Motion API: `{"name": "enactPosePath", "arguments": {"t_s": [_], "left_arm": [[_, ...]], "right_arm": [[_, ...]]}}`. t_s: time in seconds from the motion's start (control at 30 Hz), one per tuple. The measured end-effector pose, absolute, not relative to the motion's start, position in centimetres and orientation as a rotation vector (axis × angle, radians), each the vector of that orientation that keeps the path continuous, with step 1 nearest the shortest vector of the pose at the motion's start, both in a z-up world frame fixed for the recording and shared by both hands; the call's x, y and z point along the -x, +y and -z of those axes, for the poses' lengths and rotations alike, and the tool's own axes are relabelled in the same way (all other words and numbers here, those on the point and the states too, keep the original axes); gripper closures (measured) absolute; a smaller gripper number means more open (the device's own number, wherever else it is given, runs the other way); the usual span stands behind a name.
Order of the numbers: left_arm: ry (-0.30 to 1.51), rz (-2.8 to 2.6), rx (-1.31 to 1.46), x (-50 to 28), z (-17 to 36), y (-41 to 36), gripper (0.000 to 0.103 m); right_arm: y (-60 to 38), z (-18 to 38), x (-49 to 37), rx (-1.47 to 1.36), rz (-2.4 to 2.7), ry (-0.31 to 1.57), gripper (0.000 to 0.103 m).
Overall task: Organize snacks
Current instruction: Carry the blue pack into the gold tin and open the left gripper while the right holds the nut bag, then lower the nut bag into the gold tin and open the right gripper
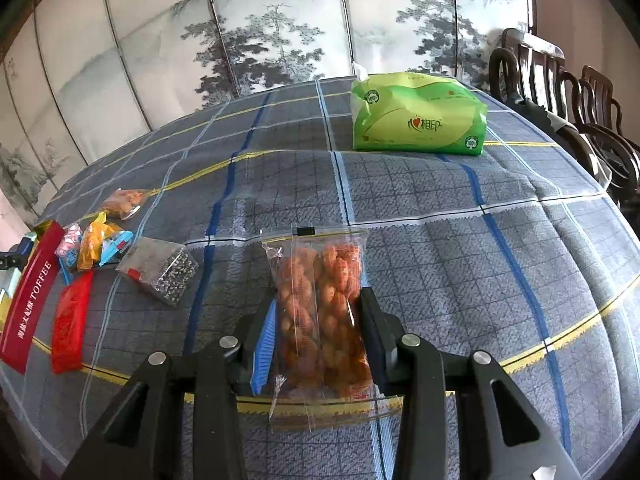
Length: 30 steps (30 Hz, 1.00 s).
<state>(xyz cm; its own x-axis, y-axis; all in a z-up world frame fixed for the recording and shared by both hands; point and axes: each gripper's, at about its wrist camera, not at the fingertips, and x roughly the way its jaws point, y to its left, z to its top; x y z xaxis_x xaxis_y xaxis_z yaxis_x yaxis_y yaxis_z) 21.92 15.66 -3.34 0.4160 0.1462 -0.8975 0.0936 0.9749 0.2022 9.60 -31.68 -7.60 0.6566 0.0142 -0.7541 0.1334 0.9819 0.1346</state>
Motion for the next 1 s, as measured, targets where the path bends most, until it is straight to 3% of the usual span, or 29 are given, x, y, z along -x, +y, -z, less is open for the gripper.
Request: {"name": "enactPosePath", "arguments": {"t_s": [0.43, 0.6, 0.8, 1.0], "left_arm": [[1.11, -0.056, -0.298, -22.8, 4.8, 15.9, 0.051], [1.059, -0.006, -0.204, -21.2, 2.7, 16.7, 0.051], [0.884, -0.076, -0.04, -14.5, -2.0, 18.4, 0.051], [0.749, -0.226, 0.051, -5.8, -3.4, 18.2, 0.048]], "right_arm": [[-31.6, 7.5, -9.7, -0.183, 0.073, 0.855, 0.067], [-32.0, 7.3, -9.3, -0.199, 0.077, 0.834, 0.067], [-32.1, 4.5, -8.2, -0.23, 0.063, 0.778, 0.067], [-25.7, -0.3, -9.3, -0.254, -0.174, 0.741, 0.067]]}}
